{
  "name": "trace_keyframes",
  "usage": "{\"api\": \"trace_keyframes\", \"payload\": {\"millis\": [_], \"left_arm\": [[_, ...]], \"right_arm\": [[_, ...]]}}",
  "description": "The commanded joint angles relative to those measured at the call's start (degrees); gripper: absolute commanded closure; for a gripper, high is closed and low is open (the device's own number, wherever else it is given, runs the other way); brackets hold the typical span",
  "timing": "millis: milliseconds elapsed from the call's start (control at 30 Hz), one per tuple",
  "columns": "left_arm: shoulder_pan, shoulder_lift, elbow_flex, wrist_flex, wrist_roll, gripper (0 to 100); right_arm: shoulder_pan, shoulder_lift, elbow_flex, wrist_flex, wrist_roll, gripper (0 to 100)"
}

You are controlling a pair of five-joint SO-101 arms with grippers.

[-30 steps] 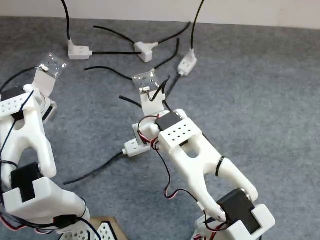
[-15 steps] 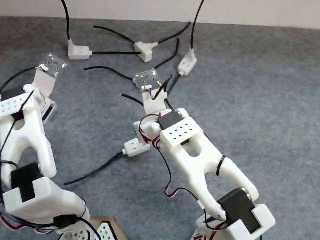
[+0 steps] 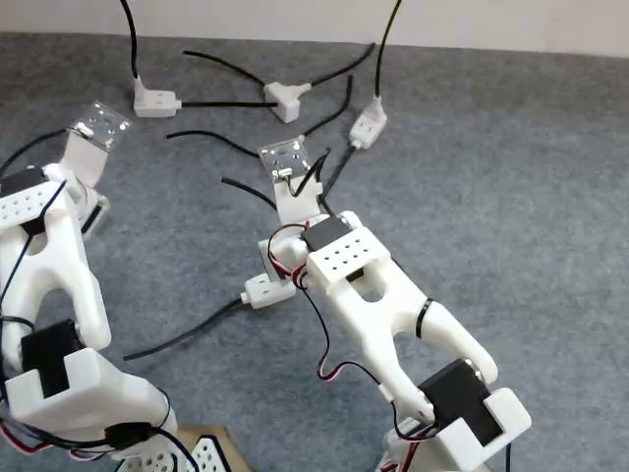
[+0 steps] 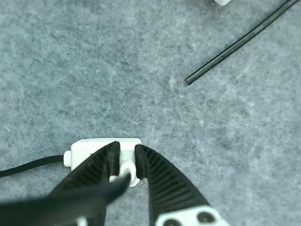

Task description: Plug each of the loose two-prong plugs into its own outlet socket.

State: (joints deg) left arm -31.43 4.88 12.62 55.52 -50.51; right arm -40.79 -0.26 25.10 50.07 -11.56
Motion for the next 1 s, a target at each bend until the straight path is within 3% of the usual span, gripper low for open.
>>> {"api": "trace_keyframes", "payload": {"millis": [0, 567, 967], "left_arm": [[-1.2, -0.3, -3.9, 2.6, -0.5, 82], [-1.4, -0.4, -16.0, 12.2, 3.1, 82], [-1.7, -0.7, -18.7, 13.5, 5.4, 82]], "right_arm": [[-1.7, 0.9, -0.3, 2.9, -0.9, 99.3], [-6.0, 5.7, 3.6, 5.7, -2.5, 99.3], [-9.7, 26.1, -14.1, 21.6, -2.5, 99.3]]}}
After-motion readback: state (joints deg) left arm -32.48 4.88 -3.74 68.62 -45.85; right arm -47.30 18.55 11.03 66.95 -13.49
